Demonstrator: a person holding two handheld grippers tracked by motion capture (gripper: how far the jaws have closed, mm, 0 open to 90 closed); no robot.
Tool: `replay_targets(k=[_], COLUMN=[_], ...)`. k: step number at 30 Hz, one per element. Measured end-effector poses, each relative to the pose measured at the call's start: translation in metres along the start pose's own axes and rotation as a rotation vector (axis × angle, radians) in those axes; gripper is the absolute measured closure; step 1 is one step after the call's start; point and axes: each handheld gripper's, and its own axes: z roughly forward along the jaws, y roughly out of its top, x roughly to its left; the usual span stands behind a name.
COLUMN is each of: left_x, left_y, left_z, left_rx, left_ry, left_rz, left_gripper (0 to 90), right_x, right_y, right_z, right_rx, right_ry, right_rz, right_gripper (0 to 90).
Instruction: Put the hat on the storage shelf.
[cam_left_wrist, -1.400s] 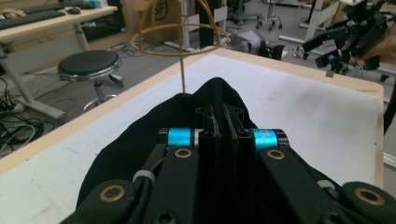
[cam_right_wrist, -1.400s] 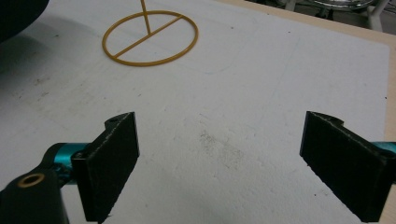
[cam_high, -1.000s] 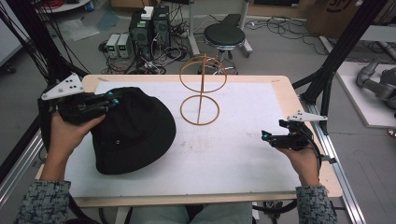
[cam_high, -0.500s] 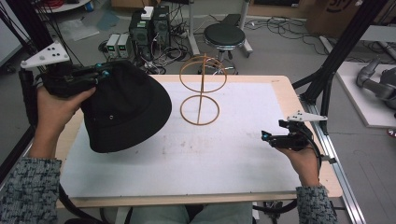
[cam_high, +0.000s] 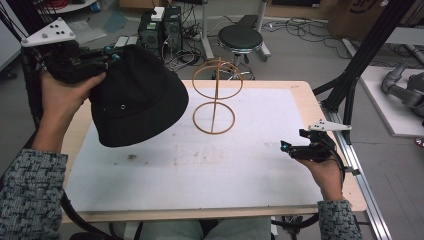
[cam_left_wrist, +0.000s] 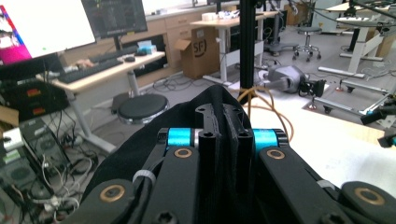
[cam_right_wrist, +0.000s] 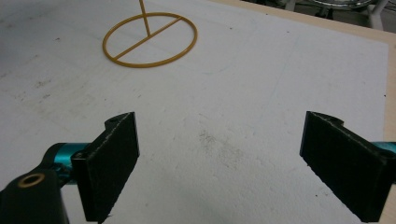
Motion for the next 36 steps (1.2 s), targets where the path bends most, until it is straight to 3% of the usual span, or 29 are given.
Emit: replay_targets(k=[15, 23, 36], left_x=[0.001, -0.002, -0.005], left_y=[0.031, 0.043, 0.046], left_z=[0.033, 0.055, 0.098], left_rx=[-0.046, -0.069, -0.072], left_ry=[-0.045, -0.097, -0.123], left_rz=[-0.005, -0.011, -0.041], left_gripper=[85.3, 85.4, 85.7], right_x=[0.000, -0.001, -0.001], right_y=[0.000, 0.000, -0.001], right_z=[0.000, -0.001, -0.001], right_rx=[-0.003, -0.011, -0.005], right_ry=[0.007, 0.006, 0.014], right_rz=[0.003, 0.006, 0.004], right_gripper=[11.5, 11.5, 11.5])
